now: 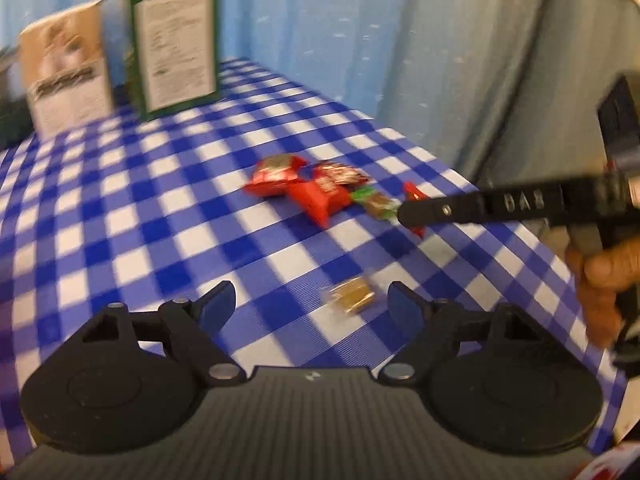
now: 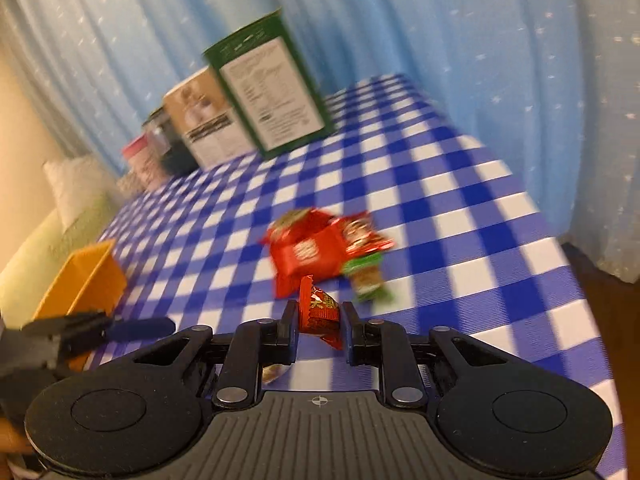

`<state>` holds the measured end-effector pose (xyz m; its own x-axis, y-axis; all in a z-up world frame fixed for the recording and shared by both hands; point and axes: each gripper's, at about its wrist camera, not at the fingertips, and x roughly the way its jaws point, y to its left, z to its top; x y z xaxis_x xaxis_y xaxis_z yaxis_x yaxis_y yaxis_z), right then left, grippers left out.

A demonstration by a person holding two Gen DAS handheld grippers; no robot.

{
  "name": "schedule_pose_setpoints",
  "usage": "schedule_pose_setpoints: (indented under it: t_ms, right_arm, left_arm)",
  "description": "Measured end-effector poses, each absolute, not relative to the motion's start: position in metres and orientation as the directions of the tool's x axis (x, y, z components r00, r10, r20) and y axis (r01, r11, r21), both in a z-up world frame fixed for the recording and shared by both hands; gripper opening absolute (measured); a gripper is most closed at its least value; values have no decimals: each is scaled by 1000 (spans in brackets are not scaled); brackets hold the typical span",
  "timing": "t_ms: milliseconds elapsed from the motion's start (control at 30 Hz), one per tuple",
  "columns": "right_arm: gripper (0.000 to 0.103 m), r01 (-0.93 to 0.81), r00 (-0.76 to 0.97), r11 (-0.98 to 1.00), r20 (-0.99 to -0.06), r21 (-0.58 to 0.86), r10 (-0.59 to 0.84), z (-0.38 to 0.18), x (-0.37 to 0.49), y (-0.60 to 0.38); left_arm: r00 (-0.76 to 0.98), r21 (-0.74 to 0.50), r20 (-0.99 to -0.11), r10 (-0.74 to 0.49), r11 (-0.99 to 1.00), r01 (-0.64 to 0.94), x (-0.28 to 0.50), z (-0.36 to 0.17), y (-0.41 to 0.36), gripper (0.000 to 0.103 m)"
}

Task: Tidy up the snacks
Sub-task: 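Grasp the small clear-wrapped brown candy with the left tool, then carry the clear candy in the left tool while the right tool carries the red candy to the tray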

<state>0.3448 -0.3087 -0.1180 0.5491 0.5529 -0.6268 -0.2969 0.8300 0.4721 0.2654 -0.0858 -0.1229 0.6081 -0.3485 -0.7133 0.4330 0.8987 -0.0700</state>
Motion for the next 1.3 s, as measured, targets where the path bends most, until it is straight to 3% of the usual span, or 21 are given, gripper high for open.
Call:
schedule_pose_setpoints:
  t_ms: [133,267,533,1133,1300]
  right_arm:
    - [21,-259,561,847,-641,465,524,-115,341,-320]
    - [21,-248,572,849,-637,467,517,-114,337,-329]
    - [21,-233,577,862,-649,450,495,-116,335,-334]
    - [21,-262,567,866,-658,426,495,-111,333,-320]
    - [21,-265,567,866,-658,424,496,-107,334,-317]
  left_arm:
    - [592,48,-723,-356,829,557,266,-132,-105,74]
    - [582,116,-739,-340,787,606,270,-143,-116,57]
    - [527,57,-752,-396,757,650,280,-143,-128,29]
    - [500,56,-777,-382,750,659,270,-140,-118,30]
    - [494,47,-788,-368,764,643,269,-138,-119,22]
